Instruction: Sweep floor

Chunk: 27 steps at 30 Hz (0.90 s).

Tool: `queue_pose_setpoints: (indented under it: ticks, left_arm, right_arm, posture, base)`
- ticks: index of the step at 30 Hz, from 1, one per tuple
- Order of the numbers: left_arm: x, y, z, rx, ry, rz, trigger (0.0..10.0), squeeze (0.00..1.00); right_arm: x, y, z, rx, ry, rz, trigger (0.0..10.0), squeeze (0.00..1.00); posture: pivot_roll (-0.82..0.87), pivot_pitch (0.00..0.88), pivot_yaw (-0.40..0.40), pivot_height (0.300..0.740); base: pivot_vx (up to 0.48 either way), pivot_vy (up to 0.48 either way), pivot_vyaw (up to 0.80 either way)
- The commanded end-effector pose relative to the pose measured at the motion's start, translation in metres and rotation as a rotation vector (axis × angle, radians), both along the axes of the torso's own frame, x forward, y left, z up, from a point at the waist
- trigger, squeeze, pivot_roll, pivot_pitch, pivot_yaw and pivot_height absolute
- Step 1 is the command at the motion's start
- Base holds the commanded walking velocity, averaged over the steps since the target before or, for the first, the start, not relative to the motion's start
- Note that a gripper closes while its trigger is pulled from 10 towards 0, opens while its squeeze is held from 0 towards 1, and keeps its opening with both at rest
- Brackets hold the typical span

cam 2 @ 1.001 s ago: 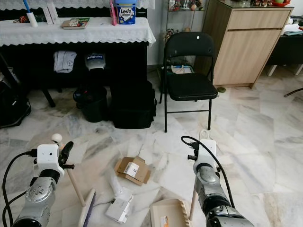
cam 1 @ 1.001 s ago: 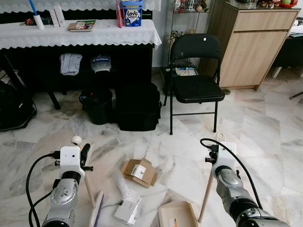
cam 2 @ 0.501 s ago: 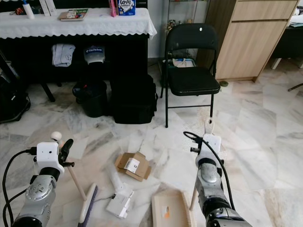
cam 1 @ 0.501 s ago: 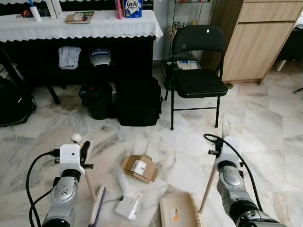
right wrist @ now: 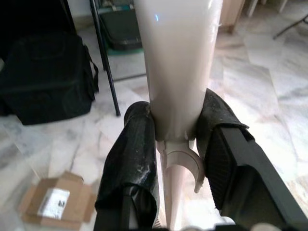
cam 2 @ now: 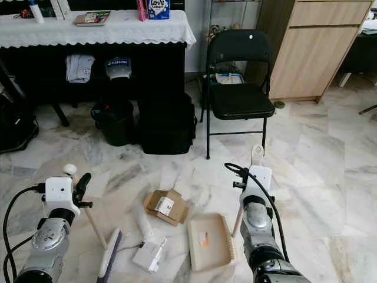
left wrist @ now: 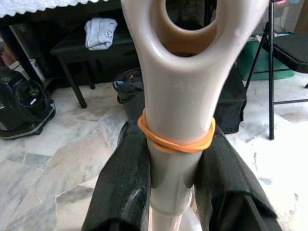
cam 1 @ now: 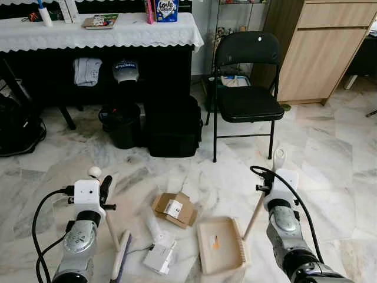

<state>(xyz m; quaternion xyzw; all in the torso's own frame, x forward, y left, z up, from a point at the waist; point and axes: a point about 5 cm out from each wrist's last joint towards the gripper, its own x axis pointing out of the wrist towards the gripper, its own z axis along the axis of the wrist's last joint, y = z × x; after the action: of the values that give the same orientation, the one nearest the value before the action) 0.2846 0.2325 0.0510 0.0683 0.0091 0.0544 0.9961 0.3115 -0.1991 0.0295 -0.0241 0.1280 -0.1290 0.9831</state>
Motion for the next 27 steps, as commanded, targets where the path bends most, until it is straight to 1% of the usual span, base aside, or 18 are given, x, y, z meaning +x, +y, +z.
queue_pose_setpoints:
  ticks: [1,10,17,22,27]
  left_arm:
    - [0.002,0.004,0.004,-0.004,-0.016,0.005,10.0,0.00]
    - [-0.001,0.002,0.000,-0.010,0.001,0.004,10.0,0.00]
    - [-0.002,0.003,-0.001,-0.011,0.006,0.005,10.0,0.00]
    - [-0.002,0.004,-0.001,-0.012,0.003,0.008,10.0,0.00]
    - [-0.002,0.004,-0.001,-0.013,0.003,0.007,10.0,0.00]
  right_arm:
    - [-0.002,-0.004,-0.003,-0.004,0.032,-0.023,10.0,0.00]
    - [-0.007,-0.007,-0.010,-0.012,0.076,-0.038,10.0,0.00]
    - [-0.008,-0.008,-0.012,-0.014,0.090,-0.041,10.0,0.00]
    - [0.000,-0.006,0.004,-0.048,-0.028,-0.021,10.0,0.00]
    - [0.004,-0.005,0.010,-0.053,-0.060,-0.002,10.0,0.00]
  posture:
    - [0.05,0.000,0.000,0.740]
    - [0.05,0.000,-0.002,0.740]
    - [0.05,0.000,-0.006,0.740]
    - [0.05,0.000,-0.007,0.740]
    - [0.05,0.000,-0.009,0.740]
  base:
    - [0.000,0.000,0.00]
    - [0.000,0.000,0.00]
    - [0.000,0.000,0.00]
    - [0.000,0.000,0.00]
    - [0.000,0.000,0.00]
